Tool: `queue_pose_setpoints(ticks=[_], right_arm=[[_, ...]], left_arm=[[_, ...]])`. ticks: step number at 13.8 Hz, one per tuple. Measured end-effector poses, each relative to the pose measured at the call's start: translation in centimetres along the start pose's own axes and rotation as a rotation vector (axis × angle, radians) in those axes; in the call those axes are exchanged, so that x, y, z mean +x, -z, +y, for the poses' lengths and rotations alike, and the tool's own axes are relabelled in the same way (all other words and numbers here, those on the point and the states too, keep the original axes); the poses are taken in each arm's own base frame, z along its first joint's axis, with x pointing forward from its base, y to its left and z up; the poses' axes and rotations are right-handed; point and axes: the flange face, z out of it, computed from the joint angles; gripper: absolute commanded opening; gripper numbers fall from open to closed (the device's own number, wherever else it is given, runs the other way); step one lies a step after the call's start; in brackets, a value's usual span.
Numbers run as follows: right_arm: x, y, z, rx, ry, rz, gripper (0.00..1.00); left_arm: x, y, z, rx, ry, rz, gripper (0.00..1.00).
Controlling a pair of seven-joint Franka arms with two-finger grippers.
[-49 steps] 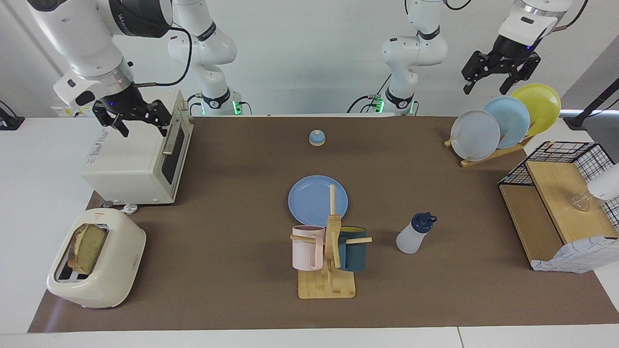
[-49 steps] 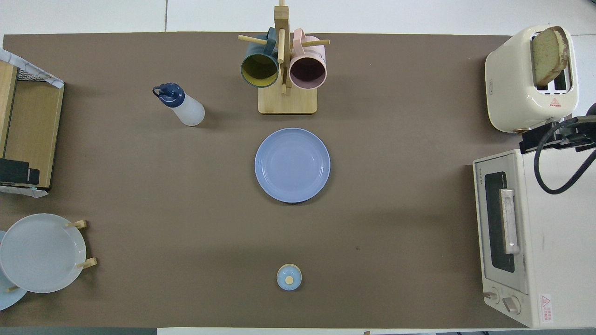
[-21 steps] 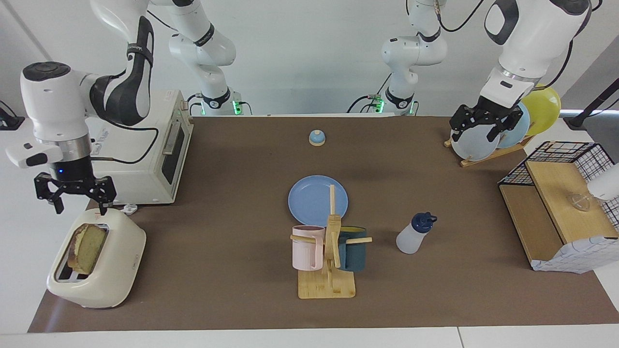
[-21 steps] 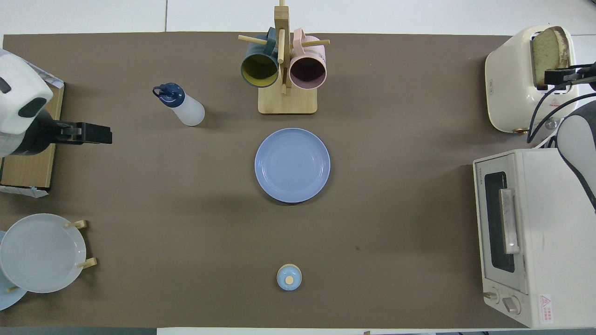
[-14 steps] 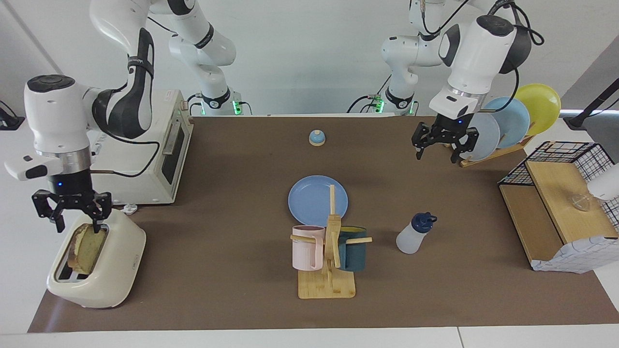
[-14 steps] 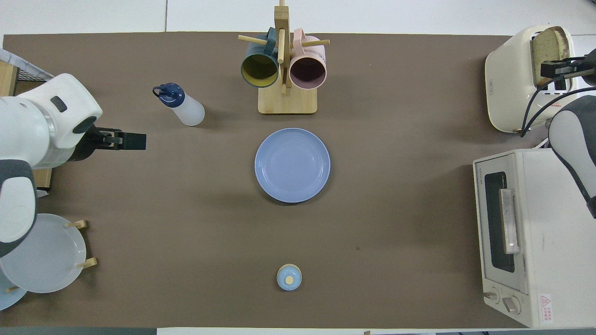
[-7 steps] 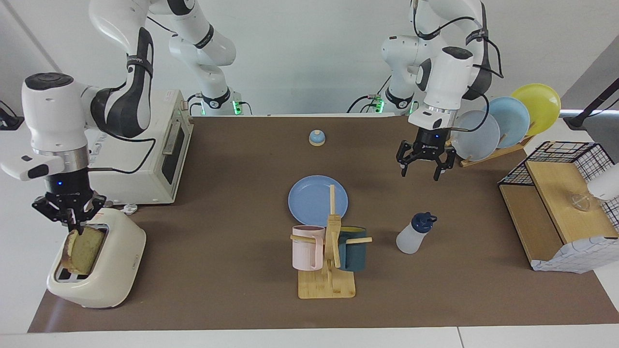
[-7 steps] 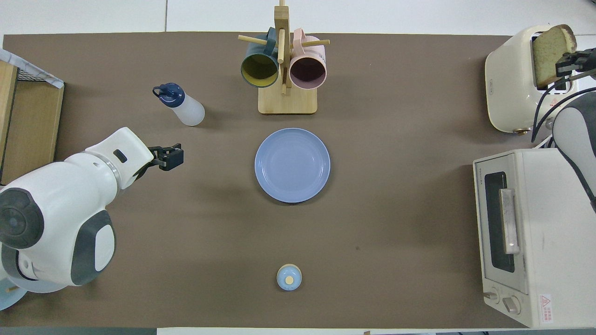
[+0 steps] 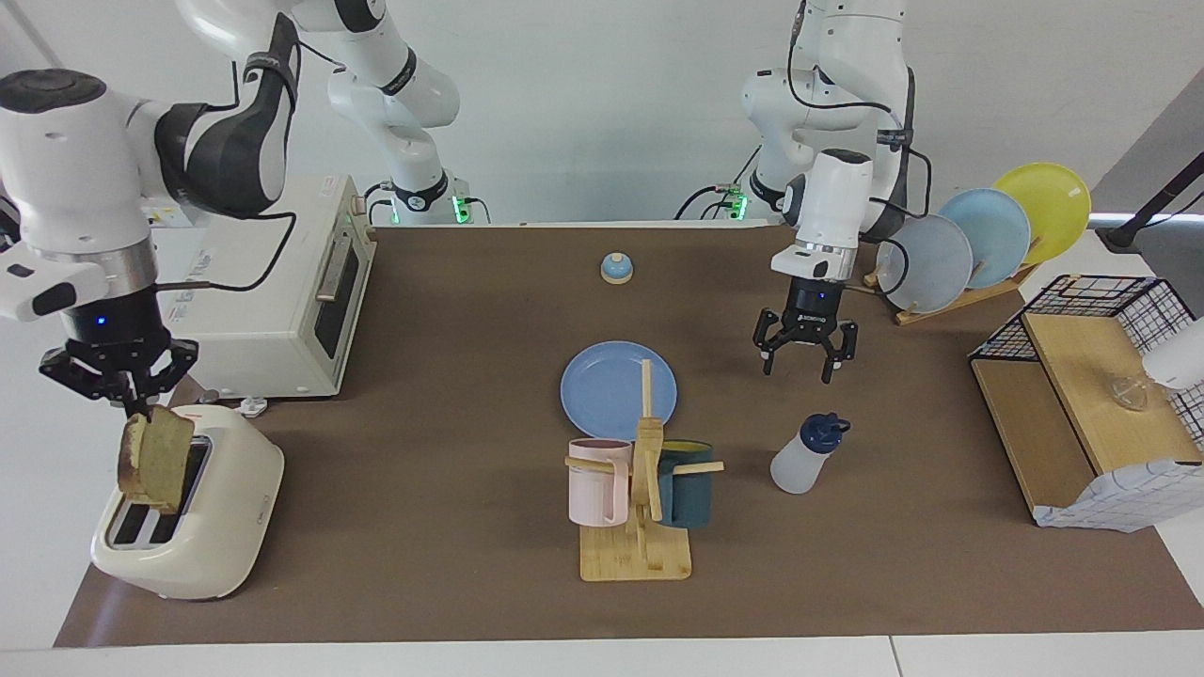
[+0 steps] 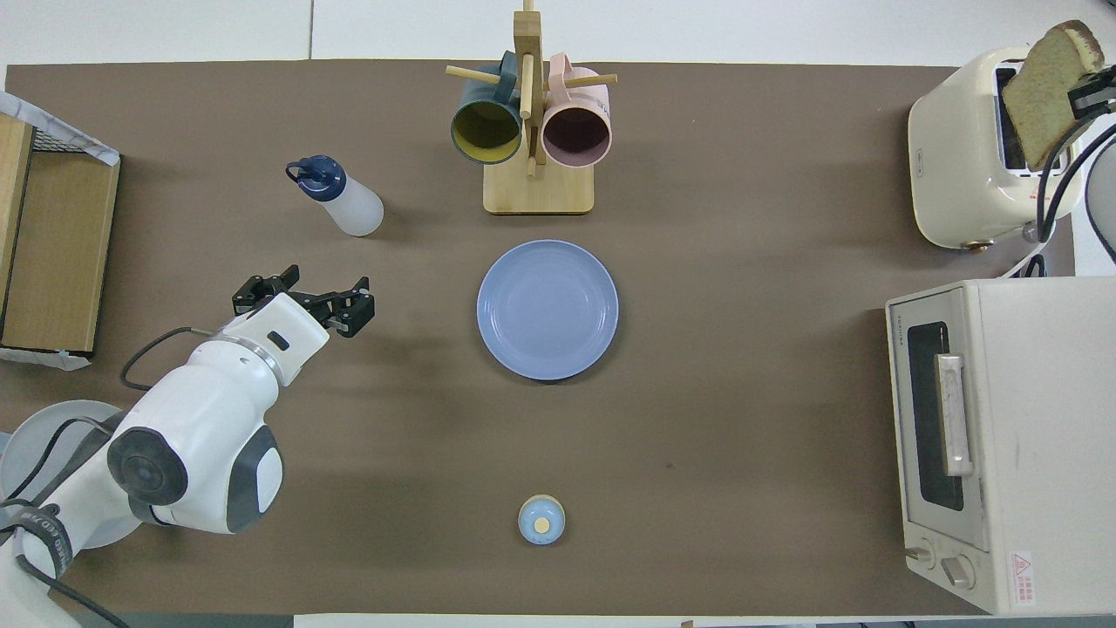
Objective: Put bread on plate and add seasoning
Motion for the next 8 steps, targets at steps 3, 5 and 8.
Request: queue_pose_setpoints(ticks=[3,5,8], right_arm=[[1.7,6.1,-6.8,0.047,0.095,-0.024,0.00],[2.8,8.6,-11.7,0.071,0.115,-0.020,0.00],[4.0,9.6,-19.4,0.107,0.025,-0.034,0.00]], left_arm=[[-0.6,-1.1,0.0,-0.002,0.002,0.024,1.00],[-1.2,-1.9,0.5,-0.010,-0.002,0.041,1.00],[-2.2,-3.3,1.4,-0.020,-0.001,0.043,1.00]])
